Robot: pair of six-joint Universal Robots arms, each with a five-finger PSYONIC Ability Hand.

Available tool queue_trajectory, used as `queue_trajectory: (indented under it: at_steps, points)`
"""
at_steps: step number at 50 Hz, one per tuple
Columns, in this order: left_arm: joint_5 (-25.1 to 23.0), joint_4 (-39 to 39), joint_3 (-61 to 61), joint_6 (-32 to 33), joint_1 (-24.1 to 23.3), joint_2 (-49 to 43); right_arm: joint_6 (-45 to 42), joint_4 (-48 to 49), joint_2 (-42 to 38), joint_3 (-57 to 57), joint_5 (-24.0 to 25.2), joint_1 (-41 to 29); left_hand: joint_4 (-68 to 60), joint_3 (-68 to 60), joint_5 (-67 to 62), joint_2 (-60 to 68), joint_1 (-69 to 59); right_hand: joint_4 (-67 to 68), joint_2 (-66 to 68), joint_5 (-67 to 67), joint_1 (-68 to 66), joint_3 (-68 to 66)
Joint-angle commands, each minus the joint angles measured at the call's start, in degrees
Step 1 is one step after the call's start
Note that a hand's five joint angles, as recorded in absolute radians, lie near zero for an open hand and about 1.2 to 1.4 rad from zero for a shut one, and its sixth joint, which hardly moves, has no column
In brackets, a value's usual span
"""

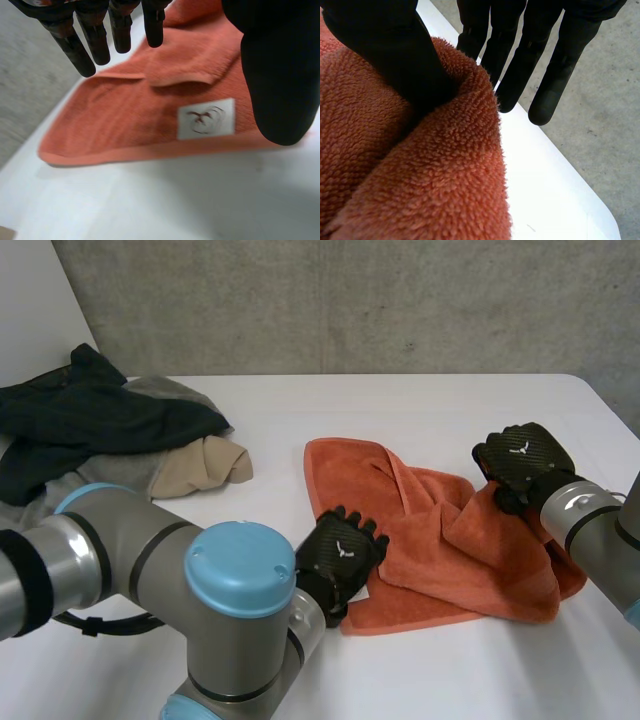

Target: Fold the laundry.

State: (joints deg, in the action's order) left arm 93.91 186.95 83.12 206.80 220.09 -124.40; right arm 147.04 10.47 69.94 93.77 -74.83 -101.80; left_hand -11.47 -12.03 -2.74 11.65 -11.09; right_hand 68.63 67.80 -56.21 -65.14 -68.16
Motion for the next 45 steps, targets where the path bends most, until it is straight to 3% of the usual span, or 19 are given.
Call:
queue_trajectory:
  at_steps: [1, 10, 28, 40, 45]
  points:
    - [-0.92, -4.92, -3.39, -1.22, -0.8, -3.65, -0.17, -0.01, -0.68, 0.01, -0.05, -0.24, -3.1, -2.53, -1.82, 2.91, -3.47, 11.37, 12.2, -13.79, -14.86, -11.84]
    - [-0.66, -6.42, -9.11, -3.33, -2.21, -8.48, -0.26, -0.01, -1.04, 0.27, 0.21, -0.68, -11.51, -10.95, -10.24, 11.33, -11.89, 11.37, 12.2, -13.79, -14.86, -11.84]
    - [4.97, -12.75, -19.92, -3.51, -2.03, -14.2, -0.61, -0.01, -1.39, 0.71, 0.47, -1.65, -33.21, -32.65, -31.94, 33.03, -33.59, 11.37, 12.2, -13.79, -14.86, -11.84]
    - [5.41, -13.1, -24.4, -3.25, -1.41, -15.78, -1.58, -0.01, -1.39, 0.89, 0.47, -2.0, -38.26, -37.69, -36.98, 38.08, -38.64, 11.37, 12.2, -13.79, -14.86, -11.84]
    - [4.97, -13.37, -24.58, -3.6, -1.41, -15.44, -1.67, -0.01, -1.39, 0.89, 0.47, -2.0, -68.47, -67.9, -67.2, 68.29, -68.85, 11.37, 12.2, -13.79, -14.86, -11.84]
